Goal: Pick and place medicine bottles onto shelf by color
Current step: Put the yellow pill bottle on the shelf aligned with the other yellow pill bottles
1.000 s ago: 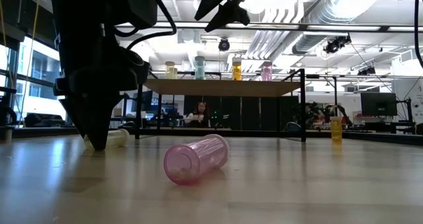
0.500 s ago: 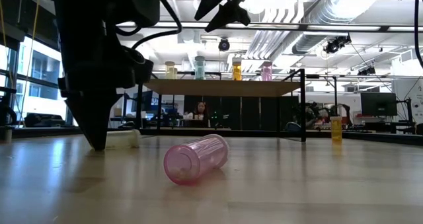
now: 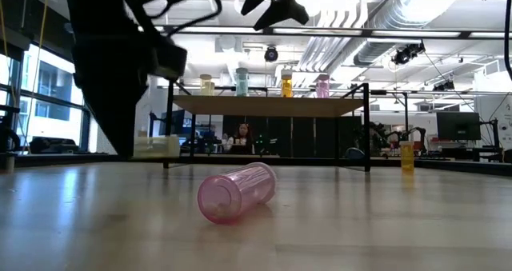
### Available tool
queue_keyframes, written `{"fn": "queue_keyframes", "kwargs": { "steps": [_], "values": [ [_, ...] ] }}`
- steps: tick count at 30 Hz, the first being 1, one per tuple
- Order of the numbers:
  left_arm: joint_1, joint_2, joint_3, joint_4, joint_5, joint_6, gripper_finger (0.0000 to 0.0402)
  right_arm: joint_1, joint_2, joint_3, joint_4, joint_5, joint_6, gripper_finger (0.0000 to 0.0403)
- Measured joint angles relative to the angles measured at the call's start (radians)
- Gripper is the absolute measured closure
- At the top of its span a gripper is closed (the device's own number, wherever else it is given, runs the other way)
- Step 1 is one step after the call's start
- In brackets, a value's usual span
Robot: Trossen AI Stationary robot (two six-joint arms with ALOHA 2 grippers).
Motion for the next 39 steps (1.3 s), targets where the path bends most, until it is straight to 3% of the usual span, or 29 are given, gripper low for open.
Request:
{"fn": "queue_keyframes", "kwargs": {
  "steps": [13, 20, 26, 33, 39],
  "values": [
    [0.0, -0.239, 0.003, 0.029, -0.049, 0.075, 0.0305, 0.0, 0.0, 0.0, 0.003, -0.135, 0.0, 0.0198],
    [0.0, -0.375, 0.004, 0.093, -0.151, 0.169, 0.0304, 0.0, 0.0, 0.0, 0.09, -0.188, -0.018, 0.0198],
    [0.01, -0.463, 0.005, 0.13, -0.257, 0.192, 0.0304, 0.002, -0.022, 0.0, 0.211, -0.189, -0.071, 0.0198],
    [0.032, -0.537, 0.003, 0.187, -0.27, 0.268, 0.0304, 0.013, -0.08, 0.0, 0.358, -0.189, -0.082, 0.0198],
    [0.035, -0.558, 0.007, 0.344, -0.29, 0.374, 0.0304, 0.078, -0.131, 0.0, 0.408, -0.172, -0.099, 0.0198]
  ]
}}
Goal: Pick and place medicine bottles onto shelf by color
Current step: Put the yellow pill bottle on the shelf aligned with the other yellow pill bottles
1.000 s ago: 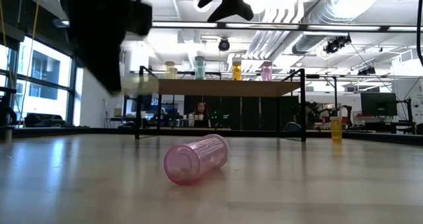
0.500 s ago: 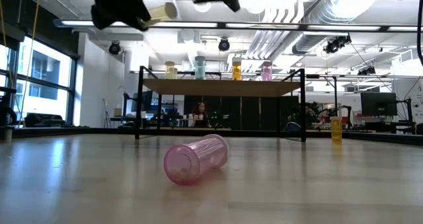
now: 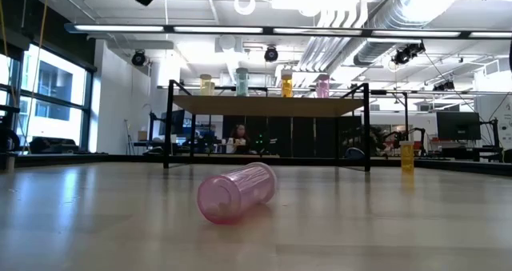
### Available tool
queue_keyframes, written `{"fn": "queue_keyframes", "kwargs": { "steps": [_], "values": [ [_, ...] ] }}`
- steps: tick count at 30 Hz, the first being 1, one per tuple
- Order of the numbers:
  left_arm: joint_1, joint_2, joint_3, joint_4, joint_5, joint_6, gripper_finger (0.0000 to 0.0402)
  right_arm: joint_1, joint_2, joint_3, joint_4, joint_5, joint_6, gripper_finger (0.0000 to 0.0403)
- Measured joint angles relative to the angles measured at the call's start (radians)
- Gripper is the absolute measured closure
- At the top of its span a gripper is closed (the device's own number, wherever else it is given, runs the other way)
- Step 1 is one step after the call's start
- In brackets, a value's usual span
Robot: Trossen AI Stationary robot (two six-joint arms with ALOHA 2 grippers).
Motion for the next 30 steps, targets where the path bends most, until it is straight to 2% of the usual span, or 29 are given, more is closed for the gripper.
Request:
{"fn": "queue_keyframes", "kwargs": {
  "steps": [7, 15, 23, 30],
  "values": [
    [-0.001, -0.003, -0.003, 0.16, 0.007, 0.131, 0.0304, 0.11, -0.055, 0.0, 0.001, 0.149, 0.0, 0.0198],
    [-0.008, -0.003, -0.003, 0.338, 0.066, 0.24, 0.0304, 0.261, -0.07, 0.0, 0.003, 0.324, -0.045, 0.0198],
    [-0.053, -0.003, -0.003, 0.479, 0.069, 0.374, 0.0304, 0.341, -0.07, -0.005, -0.025, 0.361, -0.08, 0.0198],
    [-0.098, -0.003, -0.003, 0.526, 0.067, 0.454, 0.0304, 0.354, -0.022, -0.006, -0.026, 0.387, -0.086, 0.0198]
  ]
}}
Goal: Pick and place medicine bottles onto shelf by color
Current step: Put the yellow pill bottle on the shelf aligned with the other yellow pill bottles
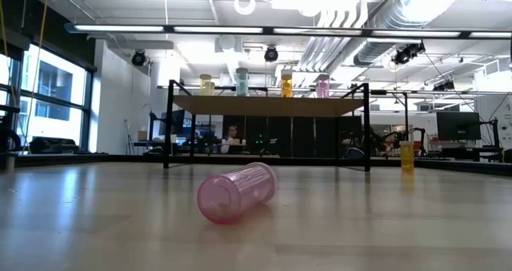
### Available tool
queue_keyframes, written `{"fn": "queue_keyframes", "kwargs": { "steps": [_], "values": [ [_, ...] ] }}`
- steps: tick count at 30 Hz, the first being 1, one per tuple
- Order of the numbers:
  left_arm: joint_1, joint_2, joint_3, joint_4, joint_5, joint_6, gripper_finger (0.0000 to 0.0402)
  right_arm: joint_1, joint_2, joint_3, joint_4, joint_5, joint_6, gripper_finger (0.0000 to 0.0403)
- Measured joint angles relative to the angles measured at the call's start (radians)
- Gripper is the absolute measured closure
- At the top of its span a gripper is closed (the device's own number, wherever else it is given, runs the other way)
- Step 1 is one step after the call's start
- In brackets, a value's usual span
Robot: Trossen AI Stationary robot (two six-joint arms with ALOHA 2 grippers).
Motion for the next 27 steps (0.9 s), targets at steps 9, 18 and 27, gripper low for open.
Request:
{"fn": "queue_keyframes", "kwargs": {
  "steps": [9, 18, 27],
  "values": [
    [-0.024, 0.001, 0.0, -0.001, -0.01, 0.002, 0.0304, 0.0, 0.07, 0.0, 0.047, 0.104, -0.027, 0.0198],
    [-0.024, 0.001, 0.0, -0.003, -0.014, 0.002, 0.0304, 0.0, 0.104, 0.0, 0.172, 0.115, -0.123, 0.0198],
    [-0.023, 0.001, 0.0, -0.003, -0.015, 0.002, 0.0304, -0.002, 0.106, 0.0, 0.202, 0.143, -0.13, 0.0198]
  ]
}}
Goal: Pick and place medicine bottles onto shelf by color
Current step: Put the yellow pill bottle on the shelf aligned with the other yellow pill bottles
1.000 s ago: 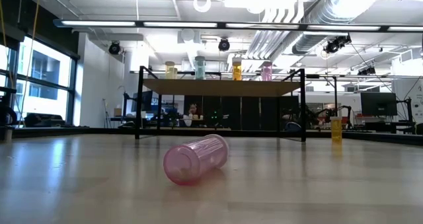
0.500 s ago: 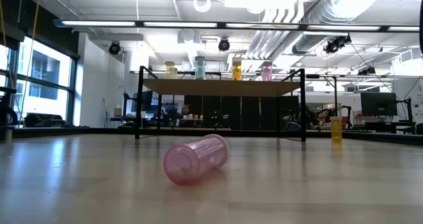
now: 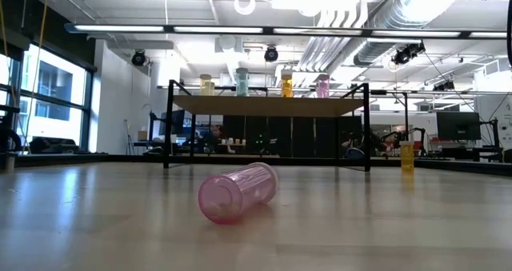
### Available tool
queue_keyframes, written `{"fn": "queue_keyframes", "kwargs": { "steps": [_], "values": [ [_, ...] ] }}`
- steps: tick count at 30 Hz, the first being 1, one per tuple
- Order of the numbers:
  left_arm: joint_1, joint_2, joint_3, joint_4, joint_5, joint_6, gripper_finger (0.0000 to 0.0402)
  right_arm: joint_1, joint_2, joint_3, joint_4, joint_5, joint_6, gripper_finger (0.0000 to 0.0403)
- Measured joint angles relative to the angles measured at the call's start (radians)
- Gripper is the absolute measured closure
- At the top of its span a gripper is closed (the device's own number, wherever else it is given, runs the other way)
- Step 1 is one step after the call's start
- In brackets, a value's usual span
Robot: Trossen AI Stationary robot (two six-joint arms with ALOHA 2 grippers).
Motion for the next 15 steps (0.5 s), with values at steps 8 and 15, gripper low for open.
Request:
{"fn": "queue_keyframes", "kwargs": {
  "steps": [8, 15],
  "values": [
    [0.0, 0.0, 0.0, -0.001, 0.001, 0.023, 0.0304, 0.0, 0.0, 0.0, 0.005, -0.006, 0.004, 0.0198],
    [0.0, 0.0, 0.0, -0.001, 0.001, 0.023, 0.0304, 0.0, 0.0, 0.0, 0.007, -0.007, 0.008, 0.0226]
  ]
}}
